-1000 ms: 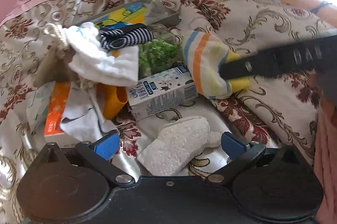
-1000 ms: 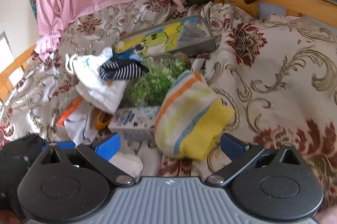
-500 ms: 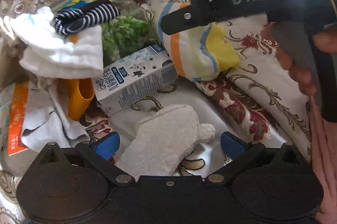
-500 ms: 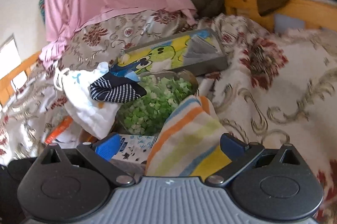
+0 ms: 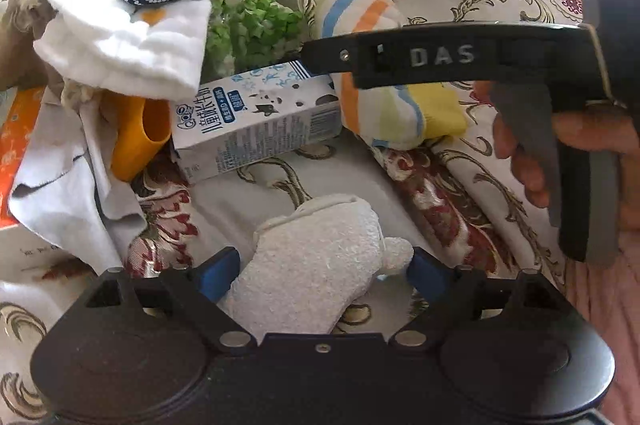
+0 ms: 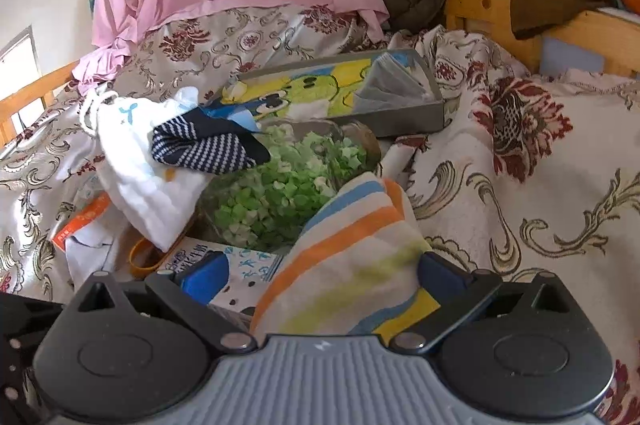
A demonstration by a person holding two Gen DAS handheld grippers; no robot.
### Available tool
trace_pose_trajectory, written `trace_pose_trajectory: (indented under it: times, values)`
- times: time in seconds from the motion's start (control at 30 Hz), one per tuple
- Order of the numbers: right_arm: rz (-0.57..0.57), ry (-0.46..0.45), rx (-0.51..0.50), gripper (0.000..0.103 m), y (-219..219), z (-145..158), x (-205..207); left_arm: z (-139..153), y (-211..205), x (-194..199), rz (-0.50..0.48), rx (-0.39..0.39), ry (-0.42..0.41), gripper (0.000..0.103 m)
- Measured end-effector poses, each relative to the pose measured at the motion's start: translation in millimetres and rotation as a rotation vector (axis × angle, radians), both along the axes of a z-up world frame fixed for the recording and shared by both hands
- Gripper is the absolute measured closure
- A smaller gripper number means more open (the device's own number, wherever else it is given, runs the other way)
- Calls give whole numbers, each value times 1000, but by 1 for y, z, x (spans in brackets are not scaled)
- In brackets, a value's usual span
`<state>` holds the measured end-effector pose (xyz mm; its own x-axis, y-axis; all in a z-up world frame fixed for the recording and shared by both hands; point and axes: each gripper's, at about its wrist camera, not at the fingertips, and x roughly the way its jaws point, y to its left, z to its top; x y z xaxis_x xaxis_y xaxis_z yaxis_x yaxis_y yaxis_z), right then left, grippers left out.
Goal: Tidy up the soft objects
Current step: 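Lower the left gripper onto the white fuzzy sponge and grasp it, then lift the sponge with the left gripper while the right gripper grasps the striped towel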
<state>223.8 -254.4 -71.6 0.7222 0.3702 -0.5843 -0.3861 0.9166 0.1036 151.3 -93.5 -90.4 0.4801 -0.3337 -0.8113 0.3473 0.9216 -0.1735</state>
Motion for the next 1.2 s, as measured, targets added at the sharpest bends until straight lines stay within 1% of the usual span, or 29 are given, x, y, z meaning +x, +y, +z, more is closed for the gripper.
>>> trace_pose_trajectory:
  times: [0.07, 0.13, 0.2, 0.3, 0.4, 0.47, 0.5, 0.57, 0.6, 0.67, 0.77, 0.87, 0.93, 0.97, 1.03, 1.07, 1.1, 1.17, 1.2]
  values:
    - [7, 18, -1, 0, 0, -1, 0, 1, 4, 1, 36, -39, 11, 13]
    - [15, 23, 2, 0, 1, -1, 0, 1, 12, 2, 95, -81, 18, 13]
    - [12, 27, -10, 0, 2, -3, 0, 3, 18, -1, 135, -103, 10, 13]
    - [0, 37, -21, 0, 2, -5, 2, 7, 21, -5, 160, -91, -30, 13]
    - [-19, 37, -28, 1, 0, -5, 1, 12, 22, -6, 173, -101, -52, 13]
    - [-43, 29, -17, 5, -4, -3, 1, 16, 25, -8, 178, -105, -67, 13]
    - [-62, 23, -14, 9, -7, -2, 1, 18, 26, -10, 181, -107, -76, 13]
    - [-98, 25, -23, 11, -11, -2, 2, 22, 29, -12, 191, -114, -92, 12]
    - [-114, 41, -34, 12, -12, -4, 4, 23, 29, -13, 197, -118, -99, 13]
    - [-107, 59, -28, 13, -12, -6, 6, 27, 30, -14, 210, -127, -114, 12]
    - [-55, 47, -32, 15, -5, -6, 1, 32, 31, -16, 232, -134, -150, 12]
    - [-35, 34, -59, 21, 1, -8, -3, 38, 29, -19, 239, -134, -184, 12]
    - [-43, 32, -50, 33, -1, -6, -4, 41, 28, -21, 238, -125, -204, 12]
    - [-50, 32, -48, 36, -1, -5, -4, 43, 29, -22, 243, -126, -210, 12]
    - [-61, 42, -52, 49, -3, -5, -4, 46, 30, -24, 249, -135, -217, 12]
    - [-65, 48, -61, 52, -3, -6, -4, 48, 30, -26, 251, -136, -226, 12]
    - [-66, 49, -76, 57, -2, -6, -4, 50, 31, -27, 251, -136, -235, 12]
    - [-67, 25, -112, 66, 2, -5, -8, 55, 33, -31, 258, -138, -258, 12]
    - [-64, 8, -126, 73, 4, -3, -11, 57, 34, -32, 265, -143, -265, 12]
